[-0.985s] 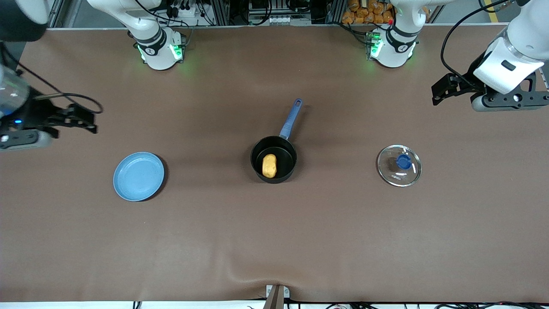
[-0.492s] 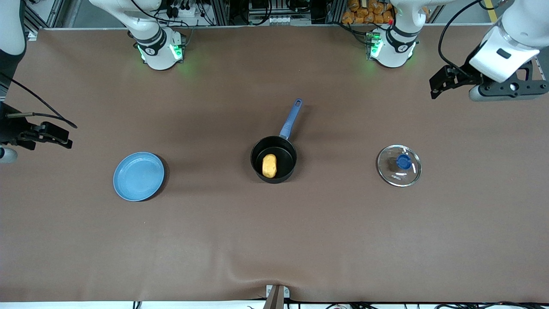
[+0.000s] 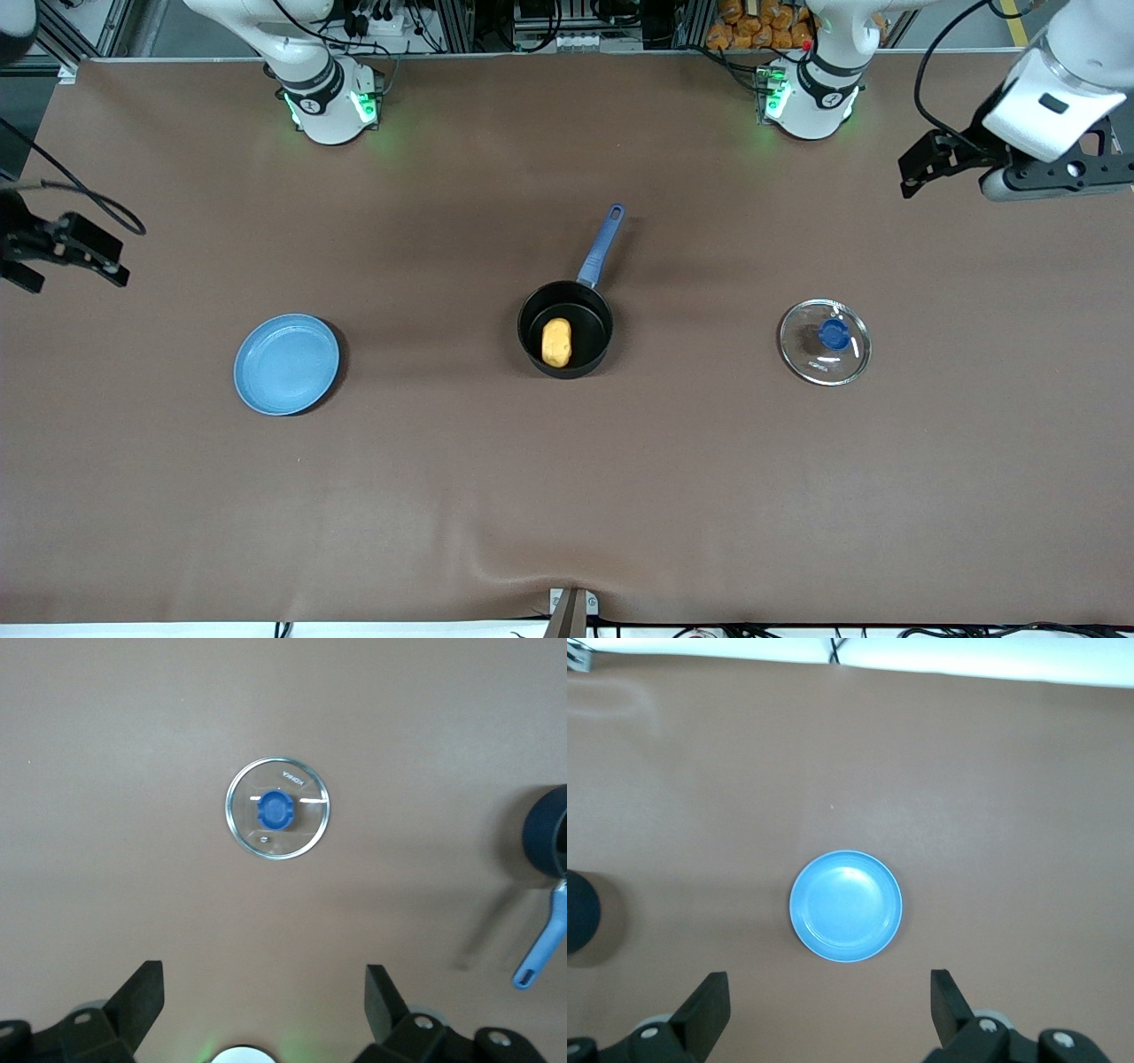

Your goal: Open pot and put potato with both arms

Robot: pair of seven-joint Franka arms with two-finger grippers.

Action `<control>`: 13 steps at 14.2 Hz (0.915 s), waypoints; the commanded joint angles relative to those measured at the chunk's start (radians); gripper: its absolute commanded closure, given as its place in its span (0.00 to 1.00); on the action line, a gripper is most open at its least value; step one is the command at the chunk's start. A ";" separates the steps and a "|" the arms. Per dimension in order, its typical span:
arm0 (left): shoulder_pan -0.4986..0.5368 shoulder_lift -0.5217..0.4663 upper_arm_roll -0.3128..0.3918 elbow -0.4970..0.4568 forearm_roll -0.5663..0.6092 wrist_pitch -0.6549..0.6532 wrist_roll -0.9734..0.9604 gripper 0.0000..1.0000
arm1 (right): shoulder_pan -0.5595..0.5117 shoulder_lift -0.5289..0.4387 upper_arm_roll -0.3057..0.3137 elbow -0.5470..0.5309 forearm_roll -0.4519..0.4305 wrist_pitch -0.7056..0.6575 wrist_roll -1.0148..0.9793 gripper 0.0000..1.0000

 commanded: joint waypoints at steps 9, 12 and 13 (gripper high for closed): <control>0.025 0.079 -0.003 0.122 -0.006 0.010 0.054 0.00 | 0.033 -0.007 -0.075 0.017 0.031 -0.118 -0.045 0.00; 0.026 0.103 0.000 0.148 -0.004 0.010 0.054 0.00 | 0.033 -0.006 -0.097 0.016 0.063 -0.110 -0.041 0.00; 0.026 0.116 0.000 0.160 -0.004 0.010 0.054 0.00 | 0.033 -0.006 -0.103 0.011 0.063 -0.110 -0.041 0.00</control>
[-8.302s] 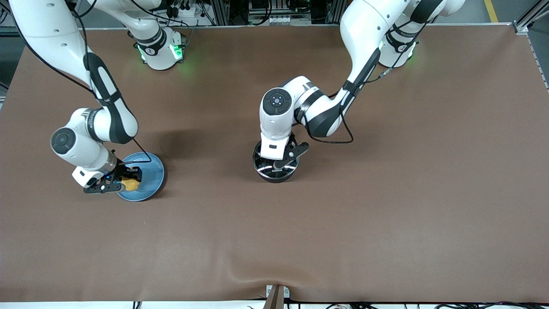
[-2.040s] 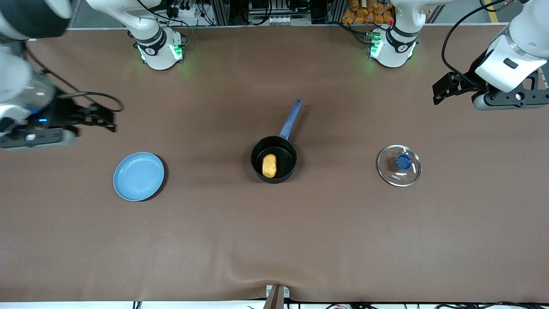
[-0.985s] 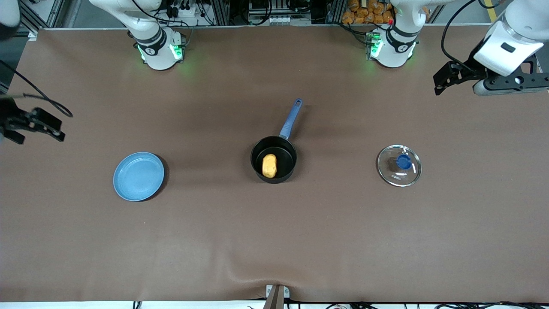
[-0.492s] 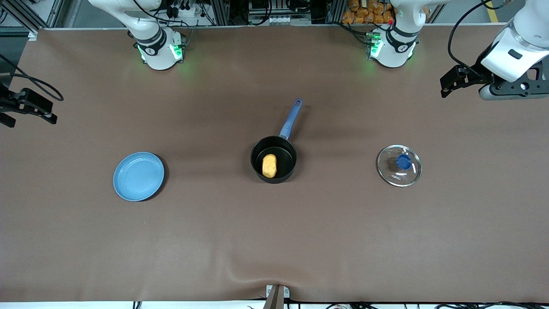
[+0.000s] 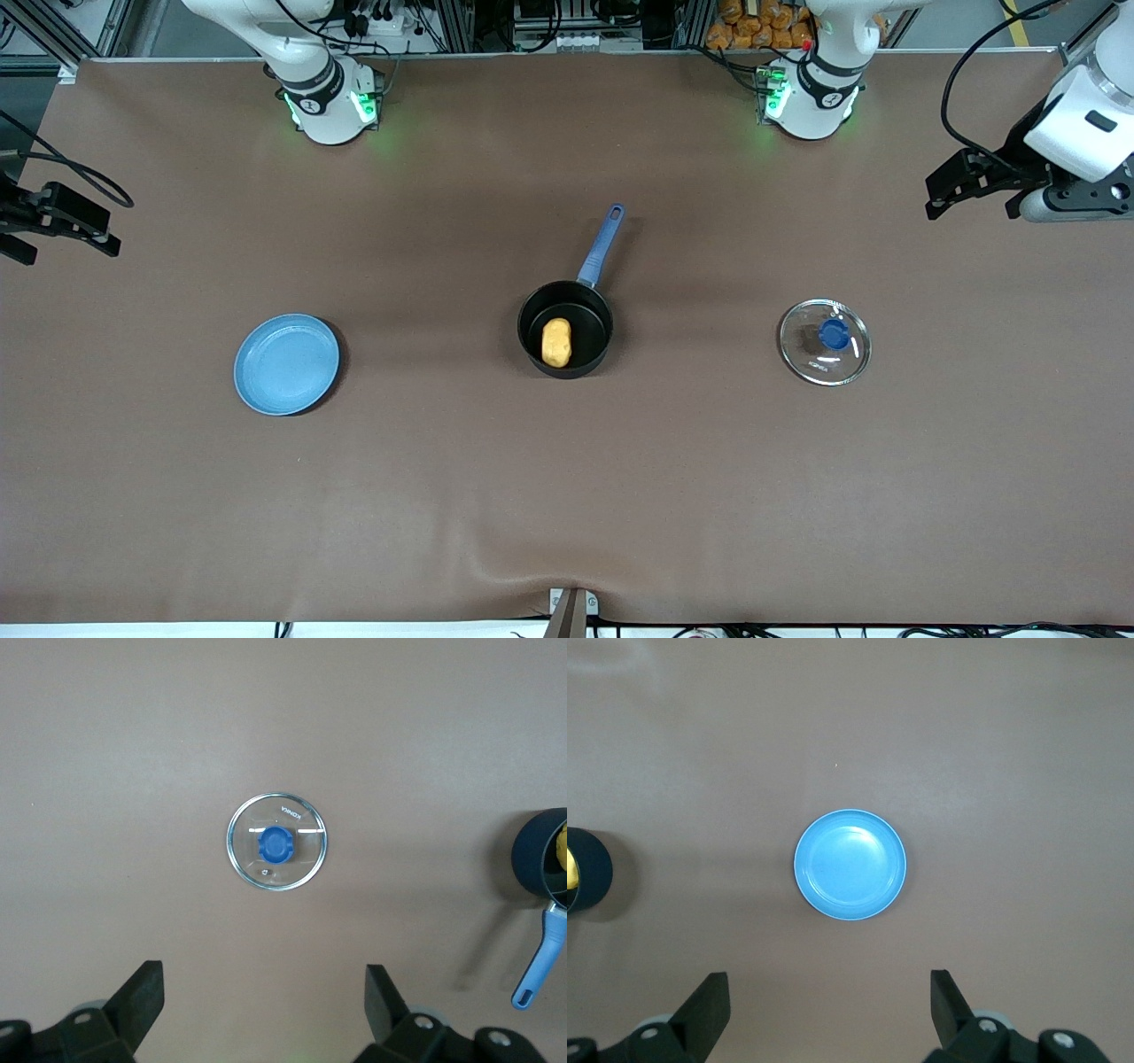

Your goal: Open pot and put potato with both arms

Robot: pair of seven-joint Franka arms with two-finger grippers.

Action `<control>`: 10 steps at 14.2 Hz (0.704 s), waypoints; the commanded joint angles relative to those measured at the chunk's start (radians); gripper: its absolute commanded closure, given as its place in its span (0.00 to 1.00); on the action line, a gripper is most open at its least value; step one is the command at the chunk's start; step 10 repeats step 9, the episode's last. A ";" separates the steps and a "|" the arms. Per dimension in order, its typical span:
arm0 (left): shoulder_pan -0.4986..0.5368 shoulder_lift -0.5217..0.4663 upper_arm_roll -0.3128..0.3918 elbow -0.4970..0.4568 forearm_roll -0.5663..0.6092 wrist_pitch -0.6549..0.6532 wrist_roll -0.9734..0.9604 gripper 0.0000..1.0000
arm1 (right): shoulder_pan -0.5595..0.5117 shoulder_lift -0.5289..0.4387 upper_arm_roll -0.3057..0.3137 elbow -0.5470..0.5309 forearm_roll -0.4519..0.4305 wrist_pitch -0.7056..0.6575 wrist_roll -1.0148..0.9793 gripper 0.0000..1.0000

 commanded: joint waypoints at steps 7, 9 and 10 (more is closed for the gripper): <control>0.009 0.032 -0.004 0.051 0.003 -0.046 0.026 0.00 | 0.057 -0.010 -0.079 0.044 0.006 -0.014 -0.013 0.00; 0.010 0.032 -0.003 0.054 0.001 -0.048 0.027 0.00 | 0.066 -0.008 -0.080 0.052 -0.001 -0.021 -0.015 0.00; 0.010 0.032 -0.003 0.054 0.001 -0.048 0.027 0.00 | 0.066 -0.008 -0.080 0.052 -0.001 -0.021 -0.015 0.00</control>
